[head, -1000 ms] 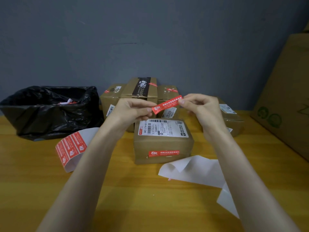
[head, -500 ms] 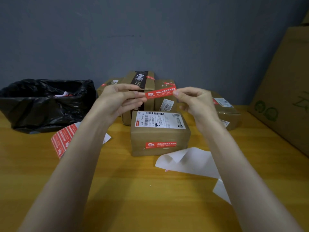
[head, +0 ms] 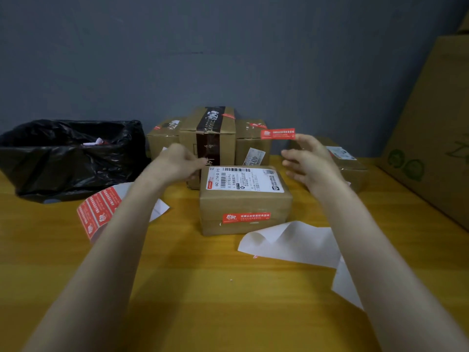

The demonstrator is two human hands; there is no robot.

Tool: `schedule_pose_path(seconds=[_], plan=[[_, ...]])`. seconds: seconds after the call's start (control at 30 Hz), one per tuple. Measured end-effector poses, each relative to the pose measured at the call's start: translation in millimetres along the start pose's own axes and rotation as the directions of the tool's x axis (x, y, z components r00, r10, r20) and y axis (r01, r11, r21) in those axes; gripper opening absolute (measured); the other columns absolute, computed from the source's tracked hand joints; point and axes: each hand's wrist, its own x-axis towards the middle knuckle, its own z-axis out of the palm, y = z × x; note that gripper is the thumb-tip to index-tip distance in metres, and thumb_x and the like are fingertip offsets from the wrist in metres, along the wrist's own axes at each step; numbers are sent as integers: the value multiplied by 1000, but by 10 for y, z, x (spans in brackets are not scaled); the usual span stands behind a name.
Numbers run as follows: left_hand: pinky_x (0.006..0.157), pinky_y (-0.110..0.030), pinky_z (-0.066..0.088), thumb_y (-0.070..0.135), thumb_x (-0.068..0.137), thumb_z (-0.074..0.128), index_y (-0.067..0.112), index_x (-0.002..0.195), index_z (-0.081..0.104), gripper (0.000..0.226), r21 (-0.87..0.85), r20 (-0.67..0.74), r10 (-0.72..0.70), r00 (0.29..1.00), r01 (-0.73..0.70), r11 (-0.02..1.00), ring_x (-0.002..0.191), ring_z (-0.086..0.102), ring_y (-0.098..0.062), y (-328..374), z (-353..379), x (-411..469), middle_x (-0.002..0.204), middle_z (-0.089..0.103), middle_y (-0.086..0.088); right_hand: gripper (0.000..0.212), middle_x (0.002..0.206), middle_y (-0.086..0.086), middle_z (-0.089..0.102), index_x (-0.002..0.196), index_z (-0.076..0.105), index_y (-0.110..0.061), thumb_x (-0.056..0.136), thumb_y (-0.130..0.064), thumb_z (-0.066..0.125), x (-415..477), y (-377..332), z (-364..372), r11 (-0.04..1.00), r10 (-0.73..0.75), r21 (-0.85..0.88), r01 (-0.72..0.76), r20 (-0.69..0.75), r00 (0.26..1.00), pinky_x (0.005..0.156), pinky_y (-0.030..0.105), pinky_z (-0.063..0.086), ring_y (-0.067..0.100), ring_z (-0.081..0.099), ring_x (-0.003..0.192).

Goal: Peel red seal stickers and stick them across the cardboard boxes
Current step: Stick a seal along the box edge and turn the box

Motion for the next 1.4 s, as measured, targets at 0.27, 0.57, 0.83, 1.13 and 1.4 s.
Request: schedule_pose_path(seconds=[0.27, 0.57, 0.83, 1.13, 1.4], plan=[[46, -20, 52, 45, 94, 46, 11, 89, 60, 37, 178, 246, -105, 964, 62, 982, 52, 65, -12, 27, 76, -48, 75, 68, -6, 75, 140, 0, 45, 146, 17, -34, 89, -13, 61, -97, 25, 136, 972, 54, -236, -23, 127, 990, 74, 26, 47, 17, 55, 106], [64, -23, 58, 24, 85, 65, 4, 111, 62, 33, -9, 306, -10, 952, 13, 1000, 81, 71, -14, 122, -63, -107, 94, 73, -6, 77, 138, 3, 47, 146, 10, -35, 90, -12, 57, -57, -104, 45, 981, -19, -191, 25, 33, 999, 97, 42, 45, 23, 50, 120], [64, -16, 51, 4, 77, 72, 28, 125, 45, 61, 88, 287, 223, 932, -257, 962, 94, 56, -9, 175, -119, -191, 98, 55, 12, 98, 140, 5, 42, 146, -3, -33, 83, -10, 68, -54, -176, -10, 916, -124, -382, 127, 31, 992, 70, 30, 50, 21, 53, 110], [101, -39, 42, 7, 77, 72, 22, 91, 69, 21, 105, 190, 330, 925, -353, 930, 114, 48, -14, 167, -101, -169, 112, 57, 4, 117, 142, 12, 38, 146, -7, -40, 73, -3, 76, -102, -222, -27, 847, -134, -501, 176, 119, 984, 79, 36, 56, 16, 53, 84], [77, -22, 49, 17, 85, 65, 28, 120, 59, 36, 90, 242, 256, 936, -285, 954, 101, 51, -11, 155, -86, -140, 113, 52, 3, 47, 124, 5, 53, 130, 40, -32, 89, -24, 62, -69, -180, -16, 931, -201, -307, 197, 20, 979, 87, 39, 52, 20, 55, 108]])
